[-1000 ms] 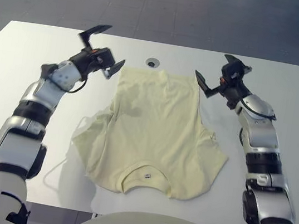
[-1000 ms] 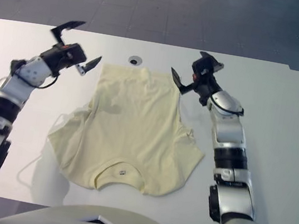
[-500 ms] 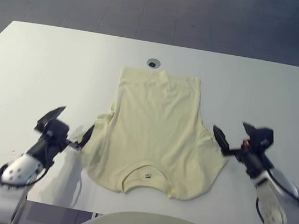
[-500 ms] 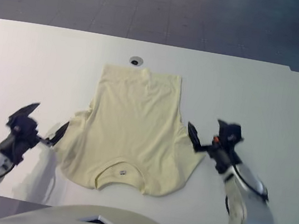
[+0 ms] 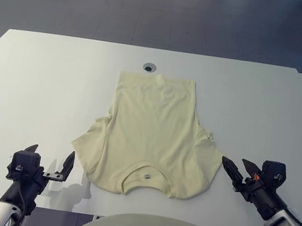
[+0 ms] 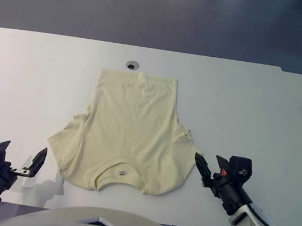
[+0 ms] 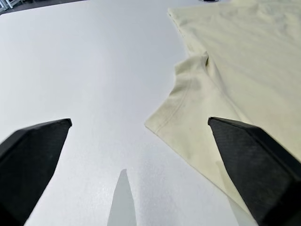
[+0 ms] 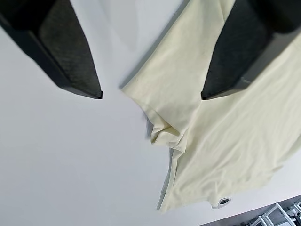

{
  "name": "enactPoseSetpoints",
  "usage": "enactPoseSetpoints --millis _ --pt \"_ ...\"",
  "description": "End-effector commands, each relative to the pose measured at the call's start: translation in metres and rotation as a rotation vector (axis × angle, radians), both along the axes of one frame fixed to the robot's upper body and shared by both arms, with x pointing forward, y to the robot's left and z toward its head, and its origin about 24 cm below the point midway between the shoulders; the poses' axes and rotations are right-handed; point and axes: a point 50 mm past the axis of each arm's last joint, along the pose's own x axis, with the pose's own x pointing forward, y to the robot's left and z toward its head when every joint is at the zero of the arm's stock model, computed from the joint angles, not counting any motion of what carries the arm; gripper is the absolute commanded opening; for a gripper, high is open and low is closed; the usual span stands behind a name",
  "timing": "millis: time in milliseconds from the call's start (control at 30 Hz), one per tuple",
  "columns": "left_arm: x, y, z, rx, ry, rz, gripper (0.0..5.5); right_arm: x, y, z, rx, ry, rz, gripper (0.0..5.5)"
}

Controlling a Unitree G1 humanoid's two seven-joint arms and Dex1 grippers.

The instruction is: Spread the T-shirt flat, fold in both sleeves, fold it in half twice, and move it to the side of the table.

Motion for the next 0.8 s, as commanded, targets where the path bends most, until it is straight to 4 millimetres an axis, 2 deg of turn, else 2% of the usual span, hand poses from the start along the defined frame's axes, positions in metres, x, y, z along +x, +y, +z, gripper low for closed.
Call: enactPoseSetpoints --millis 33,133,200,533,800 --pt "0.014 -0.003 -0.004 -0.055 0.018 -0.04 5.4 -0.001 0.007 -0.004 0.024 0.025 -0.002 4.66" --pt "0.019 -0.006 -0.005 -0.128 0.033 -0.031 5.4 -0.002 0.01 -0.006 0.031 0.038 -0.001 5.16" --pt "0.021 -0.006 -0.008 -0.163 0.064 -0.03 5.16 -0.001 0.011 -0.007 0.032 0.038 -0.001 5.4" --pt "0.036 -0.001 -0.023 -0.294 0.167 0.01 3.39 0.009 0.01 -0.007 0.005 0.008 -0.007 5.4" --pt "0.038 0.005 -0.034 -0.275 0.264 0.047 1.97 0.016 0.008 -0.004 -0.018 -0.02 0.018 5.4"
